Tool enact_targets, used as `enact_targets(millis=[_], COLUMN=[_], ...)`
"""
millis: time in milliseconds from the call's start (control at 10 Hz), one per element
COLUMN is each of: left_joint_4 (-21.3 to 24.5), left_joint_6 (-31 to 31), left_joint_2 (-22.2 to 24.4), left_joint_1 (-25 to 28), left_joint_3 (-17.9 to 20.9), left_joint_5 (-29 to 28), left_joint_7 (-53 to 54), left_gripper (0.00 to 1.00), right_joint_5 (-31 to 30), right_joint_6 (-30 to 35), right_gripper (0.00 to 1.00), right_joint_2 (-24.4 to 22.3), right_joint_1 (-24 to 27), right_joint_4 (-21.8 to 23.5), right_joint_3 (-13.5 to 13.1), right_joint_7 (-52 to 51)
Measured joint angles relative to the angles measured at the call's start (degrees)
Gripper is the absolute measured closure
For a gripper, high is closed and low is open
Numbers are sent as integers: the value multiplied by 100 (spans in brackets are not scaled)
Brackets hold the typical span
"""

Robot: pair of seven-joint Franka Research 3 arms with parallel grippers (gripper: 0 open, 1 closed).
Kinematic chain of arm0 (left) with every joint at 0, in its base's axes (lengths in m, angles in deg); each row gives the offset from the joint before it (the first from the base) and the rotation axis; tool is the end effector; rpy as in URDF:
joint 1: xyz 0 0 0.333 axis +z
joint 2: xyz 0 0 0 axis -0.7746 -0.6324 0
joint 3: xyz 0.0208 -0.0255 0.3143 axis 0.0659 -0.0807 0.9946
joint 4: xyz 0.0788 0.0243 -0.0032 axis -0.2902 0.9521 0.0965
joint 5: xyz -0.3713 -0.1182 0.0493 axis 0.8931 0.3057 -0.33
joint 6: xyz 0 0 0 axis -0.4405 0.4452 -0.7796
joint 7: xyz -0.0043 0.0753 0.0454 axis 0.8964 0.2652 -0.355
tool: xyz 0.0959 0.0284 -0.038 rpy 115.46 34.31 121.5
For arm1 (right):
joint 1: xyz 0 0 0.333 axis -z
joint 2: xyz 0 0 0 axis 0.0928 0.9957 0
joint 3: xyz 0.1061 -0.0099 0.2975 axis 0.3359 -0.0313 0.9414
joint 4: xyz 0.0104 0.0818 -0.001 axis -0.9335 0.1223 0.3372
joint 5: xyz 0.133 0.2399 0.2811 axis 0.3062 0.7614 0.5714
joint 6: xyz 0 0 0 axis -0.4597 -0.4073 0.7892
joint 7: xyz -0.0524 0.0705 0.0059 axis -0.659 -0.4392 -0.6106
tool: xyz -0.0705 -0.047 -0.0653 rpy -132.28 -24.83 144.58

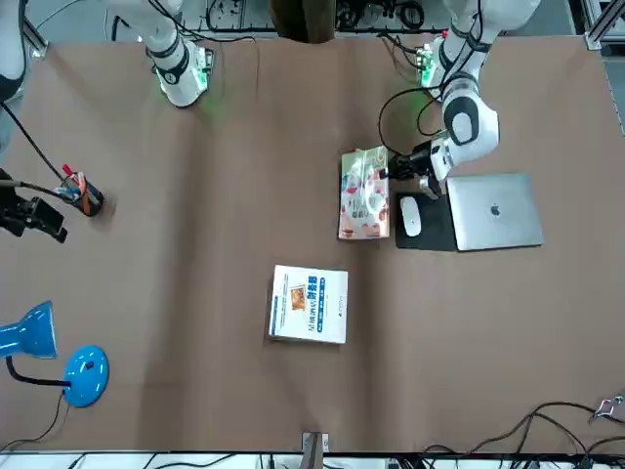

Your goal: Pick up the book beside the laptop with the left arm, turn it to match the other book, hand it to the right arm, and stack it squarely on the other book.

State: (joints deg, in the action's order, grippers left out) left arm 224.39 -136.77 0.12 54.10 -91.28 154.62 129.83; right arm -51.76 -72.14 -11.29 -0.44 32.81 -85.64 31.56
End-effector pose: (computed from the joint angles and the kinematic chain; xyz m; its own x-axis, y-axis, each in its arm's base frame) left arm 0.3622 -0.1548 0.1937 0.9977 0.0627 -0.0246 0.0570 -0.5922 0.8038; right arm 0.6149 -0.0323 0.5990 0.9862 -0.1152 0.1191 -0.1182 -0.9928 0.0191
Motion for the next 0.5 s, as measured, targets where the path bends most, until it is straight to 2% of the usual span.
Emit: enact_targets(millis=[200, 500], left_joint_4=[-287, -710], left_joint_6=[0, 88], left_joint_2=[264, 326], left_joint_1=[0, 100], left_joint_3=[1, 6], left_joint_5=[0, -72], left_joint_7=[-126, -213], left_gripper=[84, 84], right_joint_5=[0, 0], right_joint_6=[1, 4], right_gripper=[0, 0], right_joint_2=[0, 0], right_joint_1=[0, 1], right_joint_4=[0, 0], right_joint_3=[0, 0], right_joint_7=[0, 0])
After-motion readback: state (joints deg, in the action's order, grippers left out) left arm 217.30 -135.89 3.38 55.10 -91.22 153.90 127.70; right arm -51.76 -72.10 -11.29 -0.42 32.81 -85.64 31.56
